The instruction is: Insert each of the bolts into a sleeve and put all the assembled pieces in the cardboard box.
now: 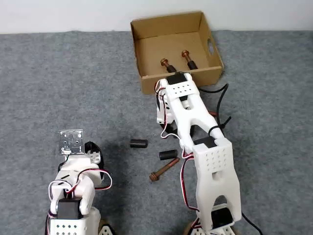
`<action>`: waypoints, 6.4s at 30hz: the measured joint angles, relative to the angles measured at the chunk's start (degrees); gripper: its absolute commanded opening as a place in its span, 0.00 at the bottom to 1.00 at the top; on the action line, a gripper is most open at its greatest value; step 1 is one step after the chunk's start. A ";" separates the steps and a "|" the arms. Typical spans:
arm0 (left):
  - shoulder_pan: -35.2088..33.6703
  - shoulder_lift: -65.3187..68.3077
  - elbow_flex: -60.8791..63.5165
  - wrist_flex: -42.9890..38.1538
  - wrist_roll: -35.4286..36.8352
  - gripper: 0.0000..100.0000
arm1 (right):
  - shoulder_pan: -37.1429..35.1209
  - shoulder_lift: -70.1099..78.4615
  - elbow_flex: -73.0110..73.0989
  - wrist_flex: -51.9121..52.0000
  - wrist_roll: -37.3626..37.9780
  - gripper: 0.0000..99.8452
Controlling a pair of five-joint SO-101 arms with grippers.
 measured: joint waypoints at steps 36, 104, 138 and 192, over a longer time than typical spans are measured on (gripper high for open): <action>0.00 0.00 0.00 0.00 0.00 0.00 | 3.43 -56.26 34.99 7.82 1.76 0.01; 26.73 129.76 -115.52 15.56 35.78 0.16 | 22.42 -145.32 93.98 -5.19 6.68 0.01; 24.97 174.15 -173.01 38.77 38.86 0.00 | 20.40 -145.32 94.33 -5.19 6.68 0.01; 24.70 53.27 -82.55 27.96 11.43 0.00 | 8.97 -145.32 94.33 -5.19 10.20 0.01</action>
